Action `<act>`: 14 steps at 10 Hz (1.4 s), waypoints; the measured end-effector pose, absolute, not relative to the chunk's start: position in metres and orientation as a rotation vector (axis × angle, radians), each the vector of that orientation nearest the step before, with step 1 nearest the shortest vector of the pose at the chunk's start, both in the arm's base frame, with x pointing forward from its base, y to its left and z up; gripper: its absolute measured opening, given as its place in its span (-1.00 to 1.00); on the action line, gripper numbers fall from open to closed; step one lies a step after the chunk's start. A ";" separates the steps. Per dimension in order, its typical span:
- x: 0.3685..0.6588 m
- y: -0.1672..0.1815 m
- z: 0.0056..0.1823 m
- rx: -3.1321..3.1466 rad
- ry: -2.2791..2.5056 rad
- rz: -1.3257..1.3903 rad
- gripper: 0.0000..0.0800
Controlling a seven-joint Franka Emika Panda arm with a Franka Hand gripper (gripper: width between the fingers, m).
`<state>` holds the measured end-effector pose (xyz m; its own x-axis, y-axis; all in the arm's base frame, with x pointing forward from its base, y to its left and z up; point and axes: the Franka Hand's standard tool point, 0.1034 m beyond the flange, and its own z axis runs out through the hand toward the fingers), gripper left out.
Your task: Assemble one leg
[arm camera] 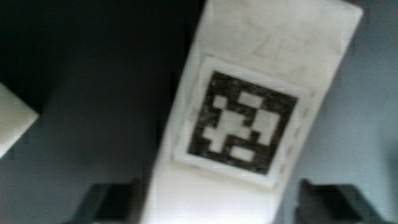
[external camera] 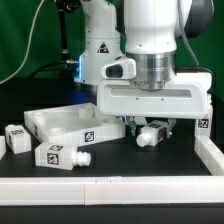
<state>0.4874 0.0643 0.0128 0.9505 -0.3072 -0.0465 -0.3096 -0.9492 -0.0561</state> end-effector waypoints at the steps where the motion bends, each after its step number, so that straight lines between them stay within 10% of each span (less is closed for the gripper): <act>1: 0.487 0.064 0.013 -3.041 0.481 0.057 -0.28; 8: 0.405 0.079 0.020 -3.063 0.420 0.028 -0.28; 14: 0.400 0.085 0.011 -3.070 0.386 0.018 -0.15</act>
Offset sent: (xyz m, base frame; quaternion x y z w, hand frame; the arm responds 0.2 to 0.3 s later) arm -0.0573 0.0053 0.0165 0.0085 -0.0134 0.0027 0.9999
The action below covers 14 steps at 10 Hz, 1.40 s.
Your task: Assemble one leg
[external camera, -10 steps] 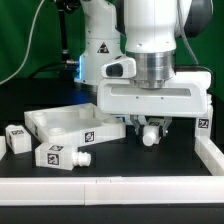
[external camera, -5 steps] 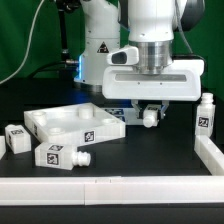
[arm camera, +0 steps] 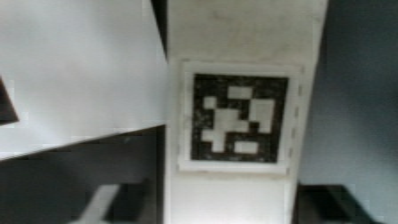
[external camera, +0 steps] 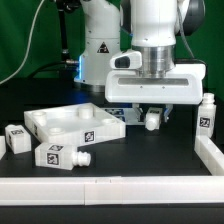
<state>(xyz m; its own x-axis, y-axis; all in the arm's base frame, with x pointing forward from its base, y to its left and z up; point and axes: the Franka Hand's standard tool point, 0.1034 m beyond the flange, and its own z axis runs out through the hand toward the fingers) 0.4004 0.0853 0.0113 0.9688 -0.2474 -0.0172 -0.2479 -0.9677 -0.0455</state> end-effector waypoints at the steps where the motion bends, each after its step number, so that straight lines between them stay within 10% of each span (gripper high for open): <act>1: 0.402 0.084 0.013 -3.071 0.377 0.015 0.31; 6: 0.448 0.027 0.083 -3.058 0.262 0.097 0.62; 14: 0.461 0.012 0.086 -3.062 0.204 0.071 0.62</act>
Offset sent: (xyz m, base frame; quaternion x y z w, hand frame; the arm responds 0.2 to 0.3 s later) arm 0.0268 -0.0340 0.0700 -0.0263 -0.0583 -0.0076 0.9979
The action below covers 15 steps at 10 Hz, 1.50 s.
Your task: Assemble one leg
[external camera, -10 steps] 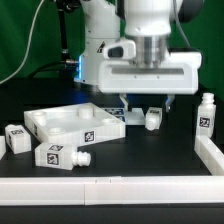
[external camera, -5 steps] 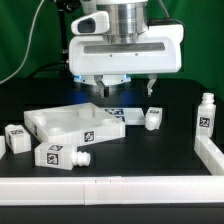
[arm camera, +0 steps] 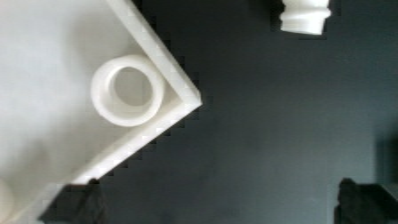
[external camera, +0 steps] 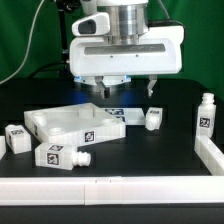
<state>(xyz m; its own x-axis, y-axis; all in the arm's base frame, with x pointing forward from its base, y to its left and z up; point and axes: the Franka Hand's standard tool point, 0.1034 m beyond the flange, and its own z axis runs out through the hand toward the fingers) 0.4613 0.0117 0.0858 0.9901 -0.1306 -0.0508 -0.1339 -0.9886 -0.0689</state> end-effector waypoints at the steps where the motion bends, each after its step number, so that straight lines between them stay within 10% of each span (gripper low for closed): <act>1: 0.460 -0.014 0.087 -3.068 0.056 0.074 0.62; 5: 0.458 -0.077 0.049 -3.068 -0.140 0.094 0.62; 15: 0.439 -0.137 0.020 -3.094 -0.434 0.054 0.62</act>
Offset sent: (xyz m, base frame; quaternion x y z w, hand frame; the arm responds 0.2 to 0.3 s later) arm 0.0182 -0.0629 -0.0472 -0.0102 0.0221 -0.1730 0.9846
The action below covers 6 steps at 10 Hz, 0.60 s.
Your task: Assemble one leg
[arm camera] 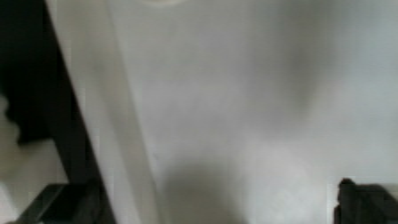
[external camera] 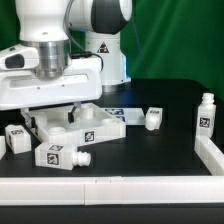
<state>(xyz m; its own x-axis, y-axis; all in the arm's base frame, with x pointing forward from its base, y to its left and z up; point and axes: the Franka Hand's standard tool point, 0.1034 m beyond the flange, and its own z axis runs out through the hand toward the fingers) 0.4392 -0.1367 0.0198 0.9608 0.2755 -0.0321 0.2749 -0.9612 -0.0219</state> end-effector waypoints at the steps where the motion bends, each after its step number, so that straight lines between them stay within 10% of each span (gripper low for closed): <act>1: 0.440 -0.141 0.017 -3.094 -0.433 0.058 0.62; 6: 0.436 -0.139 0.013 -3.092 -0.434 0.069 0.30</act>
Offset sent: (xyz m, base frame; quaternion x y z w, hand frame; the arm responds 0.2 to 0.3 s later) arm -0.0047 0.0067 -0.0102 0.0172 0.0163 0.0395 0.9989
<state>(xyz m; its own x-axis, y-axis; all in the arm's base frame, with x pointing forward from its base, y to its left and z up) 0.4363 -0.1392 0.0131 0.9605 0.2753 -0.0411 0.2745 -0.9613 -0.0241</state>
